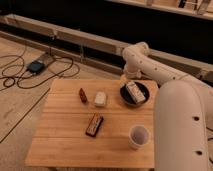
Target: Place the white sponge in the ceramic cup
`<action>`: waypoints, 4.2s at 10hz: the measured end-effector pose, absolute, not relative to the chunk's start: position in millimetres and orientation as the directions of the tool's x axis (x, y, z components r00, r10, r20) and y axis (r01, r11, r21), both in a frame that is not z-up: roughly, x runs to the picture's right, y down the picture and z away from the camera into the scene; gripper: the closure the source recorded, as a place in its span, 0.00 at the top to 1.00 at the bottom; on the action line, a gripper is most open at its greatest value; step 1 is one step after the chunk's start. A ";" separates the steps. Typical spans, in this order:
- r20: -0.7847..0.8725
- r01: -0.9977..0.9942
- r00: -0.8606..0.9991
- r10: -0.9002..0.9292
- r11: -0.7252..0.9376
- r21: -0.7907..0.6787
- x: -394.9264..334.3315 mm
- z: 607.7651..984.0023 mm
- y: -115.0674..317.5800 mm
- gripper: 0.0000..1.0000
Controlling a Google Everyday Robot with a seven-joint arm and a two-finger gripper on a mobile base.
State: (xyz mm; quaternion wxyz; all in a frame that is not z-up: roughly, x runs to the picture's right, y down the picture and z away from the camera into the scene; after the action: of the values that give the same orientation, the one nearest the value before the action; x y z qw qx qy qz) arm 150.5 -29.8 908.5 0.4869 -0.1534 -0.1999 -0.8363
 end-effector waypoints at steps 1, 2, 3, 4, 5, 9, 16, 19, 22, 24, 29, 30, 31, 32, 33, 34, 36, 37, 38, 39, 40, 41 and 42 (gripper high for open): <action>0.461 0.873 -0.482 -0.745 -0.450 0.185 135.0 903.6 -20.3 0.80; 0.471 0.870 -0.489 -0.734 -0.455 0.193 118.0 899.1 -9.7 0.80; 0.477 0.867 -0.493 -0.728 -0.455 0.203 104.4 896.7 -2.1 0.80; 0.484 0.866 -0.498 -0.720 -0.448 0.225 84.6 894.6 8.3 0.80; 0.491 0.865 -0.500 -0.713 -0.434 0.249 69.1 893.2 14.8 0.80; 0.492 0.846 -0.533 -0.689 -0.416 0.333 18.6 901.1 30.9 0.80; 0.499 0.806 -0.591 -0.634 -0.435 0.402 -38.2 941.8 52.5 0.80; 0.523 0.821 -0.569 -0.635 -0.416 0.391 -36.7 961.1 56.1 0.80; 0.545 0.848 -0.529 -0.651 -0.384 0.365 -25.7 975.9 52.6 0.80; 0.560 0.857 -0.515 -0.649 -0.372 0.356 -20.0 980.5 53.4 0.66; 0.563 0.848 -0.528 -0.636 -0.351 0.398 -23.3 971.2 53.6 0.16; 0.555 0.843 -0.532 -0.639 -0.341 0.416 -24.0 965.1 51.4 0.06; 0.546 0.838 -0.536 -0.644 -0.328 0.436 -23.4 957.9 48.7 0.01; 0.533 0.833 -0.538 -0.653 -0.315 0.455 -20.2 948.3 44.5 0.00; 0.517 0.827 -0.539 -0.665 -0.302 0.474 -15.8 938.2 40.4 0.00; 0.491 0.818 -0.539 -0.684 -0.287 0.498 -11.3 924.8 35.1 0.00; 0.443 0.805 -0.535 -0.719 -0.277 0.524 5.0 898.1 27.8 0.00; 0.403 0.798 -0.535 -0.743 -0.287 0.530 18.1 881.1 23.5 0.00; 0.346 0.787 -0.543 -0.765 -0.320 0.528 35.3 861.8 20.6 0.00; 0.298 0.776 -0.553 -0.778 -0.350 0.525 46.9 848.6 19.5 0.00; 0.224 0.755 -0.570 -0.791 -0.396 0.523 62.4 828.0 21.4 0.00; 0.162 0.735 -0.585 -0.795 -0.435 0.520 73.1 810.8 24.2 0.00; 0.101 0.706 -0.604 -0.791 -0.473 0.527 81.9 794.2 32.5 0.00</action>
State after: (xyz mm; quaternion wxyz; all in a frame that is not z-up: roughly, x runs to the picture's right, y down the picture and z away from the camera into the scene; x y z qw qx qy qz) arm 81.9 32.5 794.2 0.4379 0.0786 -0.2682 -0.8545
